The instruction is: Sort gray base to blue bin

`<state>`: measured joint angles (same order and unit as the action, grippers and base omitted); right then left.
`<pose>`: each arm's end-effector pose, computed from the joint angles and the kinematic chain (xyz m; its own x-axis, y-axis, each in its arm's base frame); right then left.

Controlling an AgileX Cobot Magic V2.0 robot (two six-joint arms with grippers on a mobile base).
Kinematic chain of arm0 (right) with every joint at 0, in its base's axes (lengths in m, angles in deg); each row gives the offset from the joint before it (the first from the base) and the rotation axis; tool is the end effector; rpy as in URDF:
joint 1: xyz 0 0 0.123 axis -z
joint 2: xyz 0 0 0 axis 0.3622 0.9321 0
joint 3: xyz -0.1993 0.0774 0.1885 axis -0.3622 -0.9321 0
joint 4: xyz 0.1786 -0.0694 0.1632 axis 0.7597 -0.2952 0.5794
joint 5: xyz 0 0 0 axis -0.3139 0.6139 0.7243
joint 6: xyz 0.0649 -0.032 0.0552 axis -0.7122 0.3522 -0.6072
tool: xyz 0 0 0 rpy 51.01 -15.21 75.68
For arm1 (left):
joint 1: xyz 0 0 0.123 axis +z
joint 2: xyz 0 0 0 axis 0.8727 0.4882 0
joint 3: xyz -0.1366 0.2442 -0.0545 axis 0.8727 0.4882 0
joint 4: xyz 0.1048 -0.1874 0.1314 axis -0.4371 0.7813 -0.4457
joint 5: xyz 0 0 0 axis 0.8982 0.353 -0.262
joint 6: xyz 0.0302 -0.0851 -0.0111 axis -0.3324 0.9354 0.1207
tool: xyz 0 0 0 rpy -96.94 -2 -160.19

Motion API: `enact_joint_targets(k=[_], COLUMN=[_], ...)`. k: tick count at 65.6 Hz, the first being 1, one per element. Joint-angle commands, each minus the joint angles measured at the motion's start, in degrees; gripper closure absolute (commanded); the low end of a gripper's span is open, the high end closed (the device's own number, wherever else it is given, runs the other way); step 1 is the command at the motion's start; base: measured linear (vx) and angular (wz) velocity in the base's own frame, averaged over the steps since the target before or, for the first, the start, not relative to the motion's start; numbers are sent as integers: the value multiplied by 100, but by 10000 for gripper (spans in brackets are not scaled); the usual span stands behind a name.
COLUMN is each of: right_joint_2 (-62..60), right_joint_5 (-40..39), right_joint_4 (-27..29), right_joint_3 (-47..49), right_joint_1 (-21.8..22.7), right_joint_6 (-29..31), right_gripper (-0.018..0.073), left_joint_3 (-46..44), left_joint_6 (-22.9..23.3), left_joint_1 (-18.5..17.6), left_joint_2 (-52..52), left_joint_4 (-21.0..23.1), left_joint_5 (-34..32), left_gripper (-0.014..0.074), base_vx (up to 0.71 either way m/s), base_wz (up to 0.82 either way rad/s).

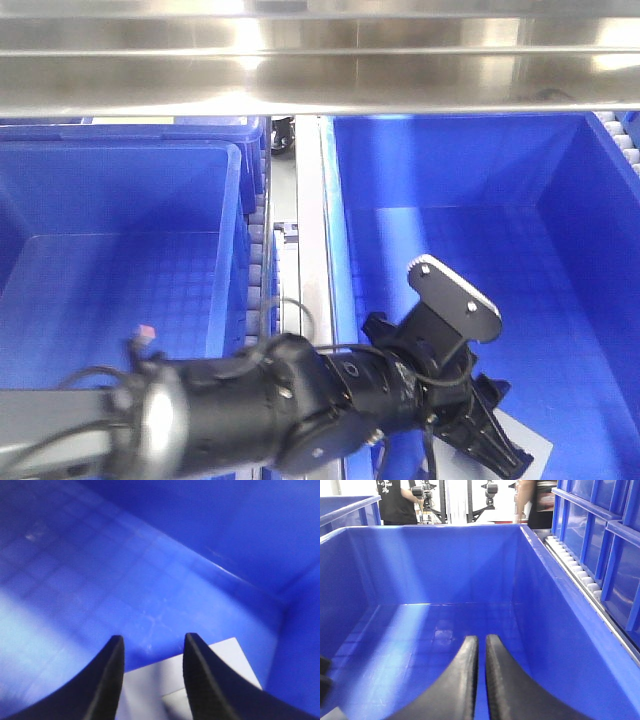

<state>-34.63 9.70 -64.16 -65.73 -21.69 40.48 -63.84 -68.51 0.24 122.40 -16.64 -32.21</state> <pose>0.0563 0.0002 0.1959 -0.0150 0.0284 -0.9995 -0.0052 0.9996 0.0284 0.1981 -0.3508 0.2221 -0.4059 0.4151 -0.8142 0.8194 0.5599 -0.1230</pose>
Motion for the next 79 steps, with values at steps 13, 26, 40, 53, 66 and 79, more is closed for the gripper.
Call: enact_joint_targets(k=[13, 26, 40, 53, 66, 79], right_joint_2=[-45, -45, -45, -45, -45, -45], right_joint_5=[-427, -427, -427, -427, -427, -427], right_joint_4=[-36, -36, -36, -36, -36, -36], right_joint_3=[-5, -5, -5, -5, -5, -5], right_joint_1=[23, 23, 23, 23, 23, 23], right_joint_6=[38, 38, 38, 38, 38, 38], right_gripper=[564, 564, 564, 564, 564, 564], left_joint_3=[188, 952, 1989, 2949, 3793, 4177], left_joint_6=[-26, -26, -26, 40, 40, 35], left_joint_1=[-34, -29, -29, -29, -29, -29], left_joint_2=[-1343, -2733, -4194, -5576, -6990, -8028], left_joint_4=[33, -153, -153, -141, -141, -91], left_joint_5=[368, 498, 799, 798, 909, 1203], left_gripper=[604, 603, 603, 603, 603, 603], base_vx=[0, 0, 0, 0, 0, 0], base_wz=[0, 0, 0, 0, 0, 0])
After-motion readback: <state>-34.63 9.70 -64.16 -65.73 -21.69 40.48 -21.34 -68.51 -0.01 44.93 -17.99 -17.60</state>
